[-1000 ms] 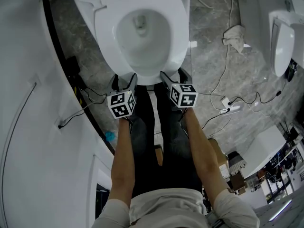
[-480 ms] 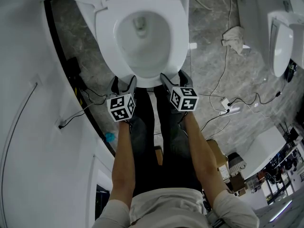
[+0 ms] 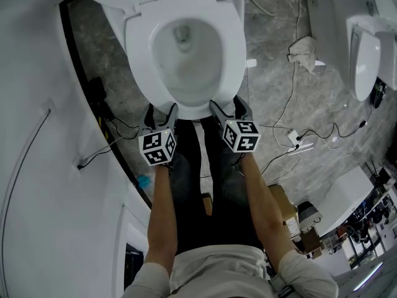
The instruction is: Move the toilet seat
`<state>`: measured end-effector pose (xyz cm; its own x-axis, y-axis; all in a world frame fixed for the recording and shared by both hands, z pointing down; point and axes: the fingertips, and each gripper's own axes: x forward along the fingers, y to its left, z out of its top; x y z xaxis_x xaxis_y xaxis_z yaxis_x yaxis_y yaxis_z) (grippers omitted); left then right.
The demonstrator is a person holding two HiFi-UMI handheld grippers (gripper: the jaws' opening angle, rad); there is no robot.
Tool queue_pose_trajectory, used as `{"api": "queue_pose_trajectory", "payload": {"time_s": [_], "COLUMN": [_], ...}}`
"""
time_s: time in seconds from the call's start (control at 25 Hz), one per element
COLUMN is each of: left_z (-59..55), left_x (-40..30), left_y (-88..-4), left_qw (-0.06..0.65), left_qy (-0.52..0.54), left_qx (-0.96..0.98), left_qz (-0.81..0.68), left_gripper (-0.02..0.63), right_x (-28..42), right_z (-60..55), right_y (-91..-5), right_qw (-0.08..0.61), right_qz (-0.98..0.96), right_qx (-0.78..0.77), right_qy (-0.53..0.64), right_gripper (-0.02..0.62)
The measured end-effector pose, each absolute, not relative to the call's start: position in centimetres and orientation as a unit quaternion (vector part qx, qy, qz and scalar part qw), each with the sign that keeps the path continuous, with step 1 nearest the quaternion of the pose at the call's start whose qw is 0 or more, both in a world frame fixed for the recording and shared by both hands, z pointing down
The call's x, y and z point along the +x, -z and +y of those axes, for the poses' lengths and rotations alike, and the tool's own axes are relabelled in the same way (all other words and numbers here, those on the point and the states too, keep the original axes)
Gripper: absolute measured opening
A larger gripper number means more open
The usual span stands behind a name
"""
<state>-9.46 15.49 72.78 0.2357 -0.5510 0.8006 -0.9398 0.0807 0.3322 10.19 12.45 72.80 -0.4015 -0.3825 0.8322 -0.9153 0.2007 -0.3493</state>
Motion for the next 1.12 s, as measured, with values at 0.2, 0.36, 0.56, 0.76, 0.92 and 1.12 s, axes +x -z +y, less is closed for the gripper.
{"api": "queue_pose_trajectory", "payload": {"time_s": [0.2, 0.36, 0.56, 0.76, 0.92, 1.12], "left_z": [15.3, 15.3, 15.1, 14.8, 14.7, 14.4], "left_x": [-9.6, -9.6, -9.7, -9.9, -9.9, -10.0], "left_y": [-71.6, -70.8, -69.6, -68.3, -67.5, -66.4], "left_qw": [0.445, 0.442, 0.438, 0.432, 0.426, 0.417], "left_qy": [-0.206, -0.201, -0.197, -0.186, -0.183, -0.181], "left_qx": [0.647, 0.649, 0.652, 0.656, 0.661, 0.666], "left_qz": [-0.583, -0.585, -0.587, -0.59, -0.591, -0.592], "left_gripper": [0.358, 0.357, 0.357, 0.357, 0.358, 0.357], "right_x": [10.1, 10.1, 10.1, 10.0, 10.0, 9.9], "right_z": [12.3, 12.2, 12.1, 11.8, 11.7, 11.4], "right_y": [-71.5, -70.7, -69.6, -68.2, -67.4, -66.4], "right_qw": [0.293, 0.287, 0.281, 0.273, 0.269, 0.259], "right_qz": [-0.718, -0.722, -0.724, -0.728, -0.73, -0.732], "right_qx": [0.459, 0.461, 0.464, 0.469, 0.471, 0.476], "right_qy": [-0.433, -0.429, -0.425, -0.419, -0.416, -0.413], "right_gripper": [0.393, 0.393, 0.391, 0.391, 0.391, 0.391]}}
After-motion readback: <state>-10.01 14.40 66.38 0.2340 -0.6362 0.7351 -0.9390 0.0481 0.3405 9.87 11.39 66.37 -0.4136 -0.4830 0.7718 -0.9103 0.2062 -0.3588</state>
